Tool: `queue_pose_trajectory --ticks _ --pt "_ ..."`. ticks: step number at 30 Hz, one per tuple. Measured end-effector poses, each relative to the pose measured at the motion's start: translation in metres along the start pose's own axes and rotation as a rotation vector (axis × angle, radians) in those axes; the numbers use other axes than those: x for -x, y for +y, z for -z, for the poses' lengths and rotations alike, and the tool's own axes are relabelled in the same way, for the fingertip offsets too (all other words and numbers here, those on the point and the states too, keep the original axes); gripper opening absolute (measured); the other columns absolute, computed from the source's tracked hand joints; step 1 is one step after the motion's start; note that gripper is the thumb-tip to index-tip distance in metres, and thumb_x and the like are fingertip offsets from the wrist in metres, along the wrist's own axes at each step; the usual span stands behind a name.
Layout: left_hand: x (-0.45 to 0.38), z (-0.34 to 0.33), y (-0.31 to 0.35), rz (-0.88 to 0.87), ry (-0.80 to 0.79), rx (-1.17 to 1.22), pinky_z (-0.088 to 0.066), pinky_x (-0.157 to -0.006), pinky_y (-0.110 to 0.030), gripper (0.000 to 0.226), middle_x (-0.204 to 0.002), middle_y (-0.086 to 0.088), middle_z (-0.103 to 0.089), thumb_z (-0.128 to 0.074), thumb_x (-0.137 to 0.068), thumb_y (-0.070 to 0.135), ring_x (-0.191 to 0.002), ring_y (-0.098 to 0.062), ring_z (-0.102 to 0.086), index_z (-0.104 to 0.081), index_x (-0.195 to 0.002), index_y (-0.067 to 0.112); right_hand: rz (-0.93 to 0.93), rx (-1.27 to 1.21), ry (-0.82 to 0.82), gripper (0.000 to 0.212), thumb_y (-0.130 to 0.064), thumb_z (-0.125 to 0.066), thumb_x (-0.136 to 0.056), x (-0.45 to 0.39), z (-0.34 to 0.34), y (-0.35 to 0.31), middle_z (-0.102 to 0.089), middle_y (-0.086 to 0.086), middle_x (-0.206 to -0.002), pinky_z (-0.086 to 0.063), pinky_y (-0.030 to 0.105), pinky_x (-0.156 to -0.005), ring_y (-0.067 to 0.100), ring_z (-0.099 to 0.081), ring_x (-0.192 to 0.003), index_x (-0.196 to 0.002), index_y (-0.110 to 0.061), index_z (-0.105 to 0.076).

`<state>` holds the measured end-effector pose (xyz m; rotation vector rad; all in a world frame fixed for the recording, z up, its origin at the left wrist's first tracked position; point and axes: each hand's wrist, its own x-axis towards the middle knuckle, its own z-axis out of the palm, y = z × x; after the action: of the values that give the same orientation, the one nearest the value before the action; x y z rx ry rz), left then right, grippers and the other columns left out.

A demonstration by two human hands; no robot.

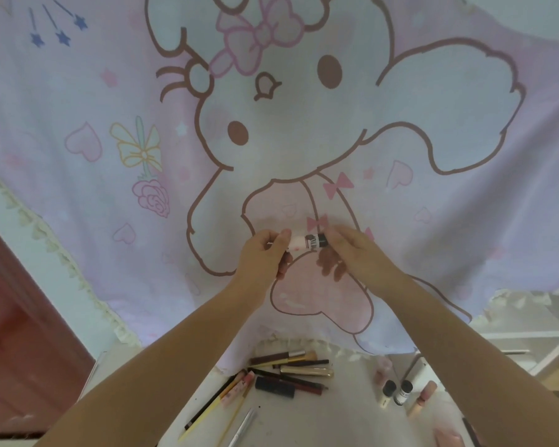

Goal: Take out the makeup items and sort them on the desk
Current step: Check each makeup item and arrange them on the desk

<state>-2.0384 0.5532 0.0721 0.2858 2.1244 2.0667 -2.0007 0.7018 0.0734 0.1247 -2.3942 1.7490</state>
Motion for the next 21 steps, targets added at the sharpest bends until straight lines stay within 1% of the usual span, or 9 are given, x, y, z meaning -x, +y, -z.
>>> queue_pose_trajectory --ticks 2,3,7,9,11,13,15,18,21 --pt "0.0 0.0 0.001 -0.011 -0.008 -0.017 -0.035 -0.042 -0.017 0.024 -0.056 -0.002 -0.05 -0.047 -0.095 0.022 -0.032 -0.001 -0.039 -0.05 -0.074 0.011 0.021 0.045 0.014 0.024 -0.017 -0.041 -0.096 -0.001 -0.001 -0.001 -0.059 -0.006 -0.054 -0.043 0.018 -0.045 0.001 -0.054 -0.042 -0.076 -0.02 -0.055" --pt "0.0 0.0 0.001 -0.013 -0.01 -0.011 -0.035 -0.041 -0.017 0.025 -0.056 -0.002 -0.049 -0.047 -0.095 0.022 -0.032 -0.002 -0.038 -0.05 -0.073 0.011 0.052 0.035 0.013 0.022 -0.009 -0.044 -0.094 0.001 0.0 -0.003 -0.06 -0.006 -0.06 -0.045 0.018 -0.049 -0.001 -0.056 -0.047 -0.078 -0.021 -0.054" --pt "0.0 0.002 0.002 0.023 -0.005 0.014 -0.034 -0.044 -0.019 0.023 -0.057 -0.002 -0.049 -0.046 -0.095 0.022 -0.034 -0.003 -0.039 -0.053 -0.076 0.01 0.131 -0.012 -0.066 0.051 0.017 -0.05 -0.081 0.001 0.007 0.002 -0.058 -0.008 -0.1 -0.052 0.018 -0.073 0.003 -0.06 -0.091 -0.096 -0.032 -0.047" --pt "0.001 0.001 -0.001 0.031 -0.025 0.022 -0.034 -0.044 -0.019 0.024 -0.057 -0.003 -0.049 -0.046 -0.095 0.022 -0.034 -0.003 -0.039 -0.053 -0.076 0.009 0.072 -0.059 -0.092 0.042 0.006 -0.05 -0.087 -0.001 0.007 0.001 -0.059 -0.006 -0.097 -0.052 0.019 -0.07 0.007 -0.06 -0.086 -0.097 -0.034 -0.047" --pt "0.002 -0.001 -0.003 0.03 -0.042 0.028 -0.034 -0.044 -0.019 0.025 -0.056 -0.002 -0.049 -0.046 -0.096 0.022 -0.034 -0.003 -0.039 -0.051 -0.075 0.009 -0.008 0.0 -0.098 0.017 -0.015 -0.044 -0.094 -0.001 0.003 -0.005 -0.062 -0.002 -0.077 -0.049 0.019 -0.059 0.006 -0.061 -0.063 -0.089 -0.028 -0.053" --pt "0.001 -0.002 -0.004 0.027 -0.042 0.008 -0.035 -0.044 -0.019 0.026 -0.055 -0.001 -0.05 -0.046 -0.095 0.022 -0.036 -0.004 -0.04 -0.051 -0.073 0.01 -0.008 0.153 -0.064 0.021 -0.022 -0.042 -0.095 -0.002 0.001 -0.004 -0.059 -0.001 -0.063 -0.047 0.018 -0.052 0.001 -0.055 -0.047 -0.08 -0.021 -0.056" --pt "-0.001 -0.002 -0.004 0.035 -0.037 0.003 -0.035 -0.046 -0.02 0.027 -0.055 -0.001 -0.049 -0.046 -0.095 0.023 -0.037 -0.005 -0.04 -0.05 -0.072 0.011 0.055 0.167 -0.036 0.014 -0.012 -0.05 -0.092 -0.003 0.002 0.0 -0.06 -0.003 -0.074 -0.049 0.015 -0.055 -0.001 -0.057 -0.059 -0.085 -0.023 -0.056" --pt "-0.002 0.0 -0.004 0.06 -0.031 0.028 -0.034 -0.045 -0.02 0.026 -0.055 -0.002 -0.048 -0.046 -0.095 0.023 -0.035 -0.005 -0.039 -0.05 -0.073 0.01 0.08 0.067 -0.087 0.036 -0.004 -0.059 -0.085 -0.004 0.006 0.01 -0.057 -0.007 -0.098 -0.054 0.018 -0.068 0.004 -0.059 -0.087 -0.103 -0.034 -0.05" --pt "-0.002 -0.001 -0.011 0.071 -0.042 0.022 -0.034 -0.043 -0.019 0.028 -0.054 -0.002 -0.049 -0.047 -0.095 0.022 -0.036 -0.006 -0.039 -0.049 -0.07 0.01 -0.018 0.078 -0.06 0.016 -0.013 -0.051 -0.091 0.001 0.005 0.009 -0.06 -0.005 -0.085 -0.051 0.016 -0.058 0.004 -0.061 -0.068 -0.098 -0.026 -0.053"
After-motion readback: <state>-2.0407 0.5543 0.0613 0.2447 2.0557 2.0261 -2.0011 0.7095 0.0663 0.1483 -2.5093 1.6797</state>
